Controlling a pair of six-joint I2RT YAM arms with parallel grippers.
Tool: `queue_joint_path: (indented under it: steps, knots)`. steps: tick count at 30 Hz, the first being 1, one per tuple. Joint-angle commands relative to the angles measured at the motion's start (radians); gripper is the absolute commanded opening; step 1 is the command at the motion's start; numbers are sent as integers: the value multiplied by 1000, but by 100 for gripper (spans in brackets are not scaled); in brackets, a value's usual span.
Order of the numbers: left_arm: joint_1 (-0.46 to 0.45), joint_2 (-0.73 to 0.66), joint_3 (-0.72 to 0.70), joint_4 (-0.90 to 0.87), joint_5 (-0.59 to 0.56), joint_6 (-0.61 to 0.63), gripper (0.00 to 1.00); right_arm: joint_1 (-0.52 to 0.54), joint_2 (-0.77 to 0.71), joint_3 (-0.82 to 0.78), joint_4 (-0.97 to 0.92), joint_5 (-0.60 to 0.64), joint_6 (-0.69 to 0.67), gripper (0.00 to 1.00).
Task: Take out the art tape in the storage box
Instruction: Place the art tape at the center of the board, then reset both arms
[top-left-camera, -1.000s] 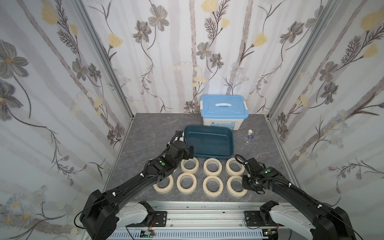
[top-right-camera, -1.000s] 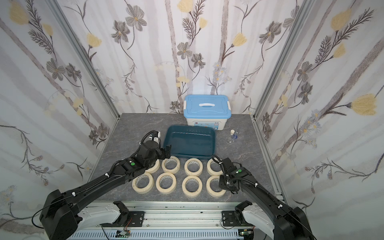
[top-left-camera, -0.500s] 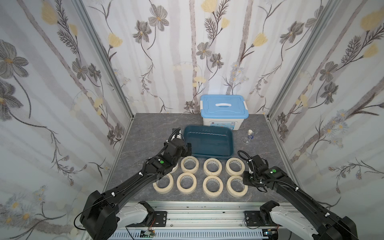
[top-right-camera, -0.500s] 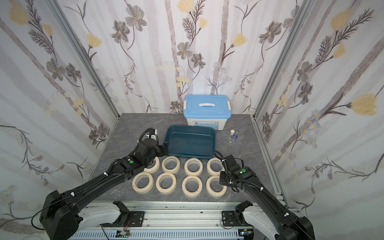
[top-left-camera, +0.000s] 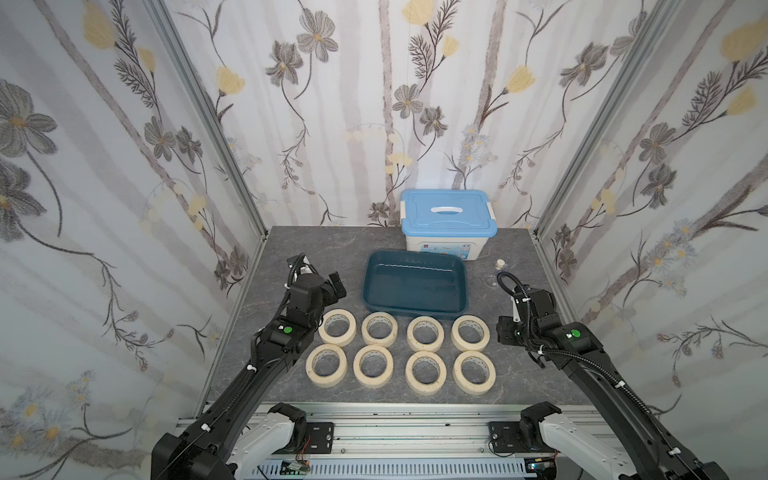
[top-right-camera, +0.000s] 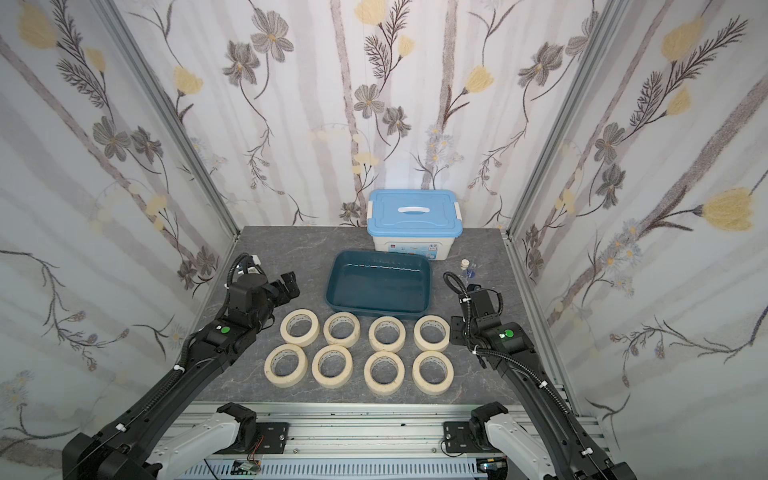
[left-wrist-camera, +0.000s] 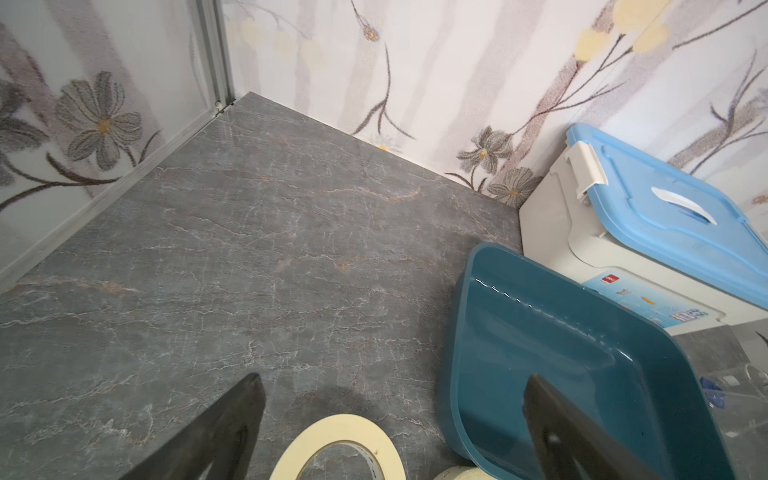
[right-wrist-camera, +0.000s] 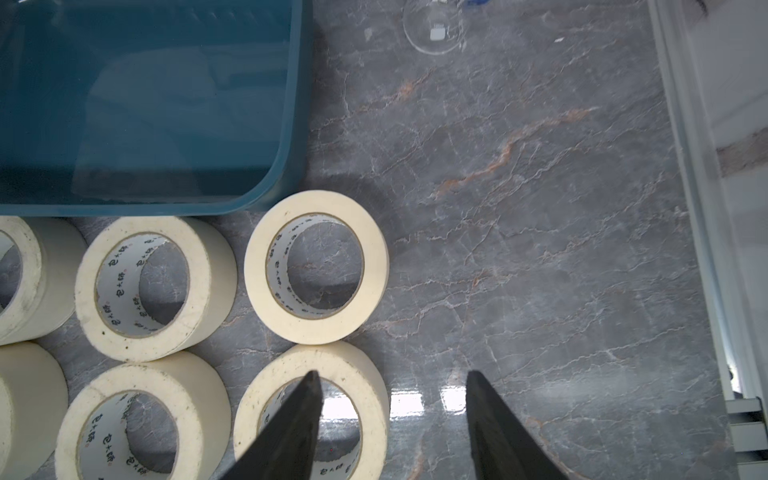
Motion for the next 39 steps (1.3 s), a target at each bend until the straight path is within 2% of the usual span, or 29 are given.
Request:
queue_joint_path:
  steps: [1, 4, 9, 16, 20, 22, 26, 31, 39]
  knots:
    - [36, -26, -7, 2, -17, -16, 100, -32, 19, 38, 42, 37, -95, 62]
    - [68, -51, -13, -1, -52, -20, 100, -78, 27, 55, 82, 37, -116, 72]
    - [97, -82, -29, 22, -110, -2, 100, -130, -29, 28, 225, 67, -110, 100]
    - [121, -81, -89, 148, -220, 93, 100, -218, -60, -90, 445, 95, -85, 100]
    - [141, -57, -121, 197, -262, 112, 100, -300, -21, -174, 602, 9, -50, 100]
    - [159, -38, -133, 209, -257, 111, 100, -327, -3, -241, 712, -17, -46, 100]
    - [184, 20, -145, 212, -247, 129, 100, -343, 34, -394, 966, 45, -76, 100]
    - [190, 87, -158, 247, -232, 187, 100, -345, 118, -429, 1073, 49, -159, 100]
    - [192, 187, -221, 386, -207, 312, 100, -345, 304, -528, 1434, -35, -173, 100]
